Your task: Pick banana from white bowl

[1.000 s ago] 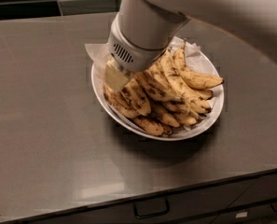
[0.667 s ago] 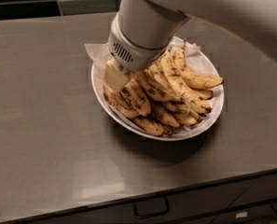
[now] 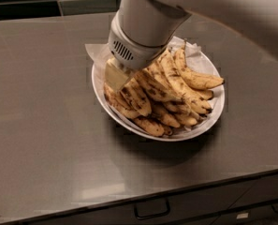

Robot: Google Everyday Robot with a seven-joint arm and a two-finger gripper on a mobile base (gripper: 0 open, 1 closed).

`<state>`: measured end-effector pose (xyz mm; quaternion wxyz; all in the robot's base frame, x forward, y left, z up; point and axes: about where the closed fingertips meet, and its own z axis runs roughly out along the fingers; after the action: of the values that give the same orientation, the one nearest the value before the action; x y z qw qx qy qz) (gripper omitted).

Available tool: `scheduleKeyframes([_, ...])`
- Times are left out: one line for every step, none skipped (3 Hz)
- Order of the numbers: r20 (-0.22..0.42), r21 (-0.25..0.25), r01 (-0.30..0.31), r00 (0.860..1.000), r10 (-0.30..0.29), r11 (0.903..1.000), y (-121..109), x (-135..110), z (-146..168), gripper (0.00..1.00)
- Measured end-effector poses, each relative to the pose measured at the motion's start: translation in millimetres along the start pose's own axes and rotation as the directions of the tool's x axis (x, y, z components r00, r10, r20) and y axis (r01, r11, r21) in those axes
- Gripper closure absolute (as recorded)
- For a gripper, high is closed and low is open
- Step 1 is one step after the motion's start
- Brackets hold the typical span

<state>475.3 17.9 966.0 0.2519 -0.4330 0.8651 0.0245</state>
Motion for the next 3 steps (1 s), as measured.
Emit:
scheduleKeyframes([0.000,-0.007,0.002,1.000,-0.002,1.0000,0.2,-2.3,0.5,0.51])
scheduleKeyframes([0.005,-0.009,0.016,1.000,-0.016,0.9998,1.5,-7.1,2.1,0.51])
scheduleKeyframes([0.007,-0.012,0.027,1.000,-0.027,0.9996,2.6,-9.5,4.5,0.50])
